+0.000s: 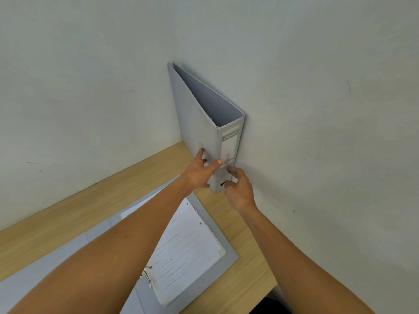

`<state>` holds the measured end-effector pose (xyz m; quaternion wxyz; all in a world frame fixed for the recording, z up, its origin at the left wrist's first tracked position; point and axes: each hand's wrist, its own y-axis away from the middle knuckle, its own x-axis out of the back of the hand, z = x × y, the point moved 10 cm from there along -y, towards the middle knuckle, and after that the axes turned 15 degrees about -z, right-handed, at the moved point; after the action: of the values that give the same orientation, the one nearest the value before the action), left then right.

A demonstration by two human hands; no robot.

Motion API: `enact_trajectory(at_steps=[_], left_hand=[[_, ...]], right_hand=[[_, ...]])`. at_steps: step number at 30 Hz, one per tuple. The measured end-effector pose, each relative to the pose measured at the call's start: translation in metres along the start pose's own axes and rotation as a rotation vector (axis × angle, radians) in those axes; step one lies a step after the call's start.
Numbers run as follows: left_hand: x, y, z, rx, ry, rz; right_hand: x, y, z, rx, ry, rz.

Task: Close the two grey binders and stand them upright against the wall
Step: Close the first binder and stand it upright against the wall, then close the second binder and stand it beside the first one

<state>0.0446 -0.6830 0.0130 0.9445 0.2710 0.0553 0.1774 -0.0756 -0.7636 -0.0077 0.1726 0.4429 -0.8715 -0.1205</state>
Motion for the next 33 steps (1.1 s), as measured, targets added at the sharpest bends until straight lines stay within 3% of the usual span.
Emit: enact_trajectory(at_steps=[6, 13, 23, 28, 33], left_hand=[[0.023, 0.044, 0.0, -0.115, -0.036, 0.072], [0.071, 0.13, -0.065, -0.122, 0.09, 0.206], [0.162, 0.321, -0.272, 0.165, 0.3, 0.558], [0.189, 0.406, -0.357, 0.305, 0.312, 0.821], [0.2, 0.454, -0.427, 0.529, 0.276, 0.885]], right_hand=[[-0.011, 0.021, -0.018, 0.133, -0.072, 0.047], [-0.088, 0.048, -0.026, 0.175, 0.003, -0.178], [-0.295, 0.12, 0.02, 0.06, 0.193, -0.632], [-0.357, 0.148, 0.075, -0.089, 0.351, -0.747], [-0.399, 0.184, 0.112, -0.186, 0.461, -0.927]])
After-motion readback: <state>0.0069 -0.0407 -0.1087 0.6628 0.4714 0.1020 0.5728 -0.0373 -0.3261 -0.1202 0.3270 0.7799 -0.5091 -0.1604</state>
